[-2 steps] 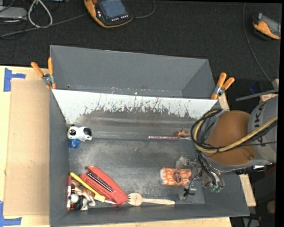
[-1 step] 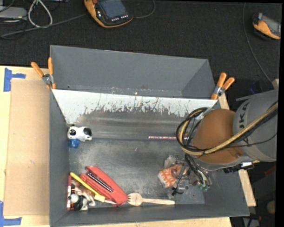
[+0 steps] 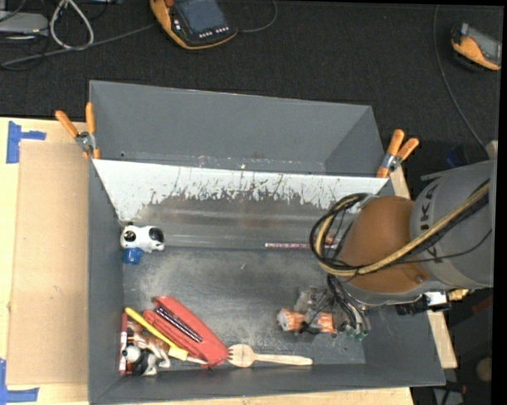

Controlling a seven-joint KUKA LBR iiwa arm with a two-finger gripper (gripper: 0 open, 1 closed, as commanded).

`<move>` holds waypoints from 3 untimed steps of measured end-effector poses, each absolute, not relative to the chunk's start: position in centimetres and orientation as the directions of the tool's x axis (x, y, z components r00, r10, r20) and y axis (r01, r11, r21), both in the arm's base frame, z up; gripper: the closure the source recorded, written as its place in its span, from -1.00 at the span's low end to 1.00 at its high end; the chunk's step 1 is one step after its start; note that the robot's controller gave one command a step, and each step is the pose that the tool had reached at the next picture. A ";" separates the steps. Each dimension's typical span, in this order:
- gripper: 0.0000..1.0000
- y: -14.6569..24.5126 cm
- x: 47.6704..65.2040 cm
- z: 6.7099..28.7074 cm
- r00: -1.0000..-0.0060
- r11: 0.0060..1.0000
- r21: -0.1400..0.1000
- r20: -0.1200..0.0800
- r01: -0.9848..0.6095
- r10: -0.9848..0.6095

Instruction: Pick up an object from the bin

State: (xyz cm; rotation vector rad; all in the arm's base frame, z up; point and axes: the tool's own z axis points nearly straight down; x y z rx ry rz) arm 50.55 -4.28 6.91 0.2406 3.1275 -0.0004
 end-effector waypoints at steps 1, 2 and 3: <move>1.00 -4.3 50.6 6.9 -0.988 0.988 0.000 -0.005 0.152 0.152; 1.00 -3.4 49.9 9.3 -0.987 0.987 0.001 -0.004 0.162 0.162; 1.00 -3.9 48.7 16.0 -0.988 0.988 0.000 0.003 0.156 0.156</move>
Offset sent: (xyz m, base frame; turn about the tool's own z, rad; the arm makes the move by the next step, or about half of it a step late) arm -0.0060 0.0083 0.0241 0.0113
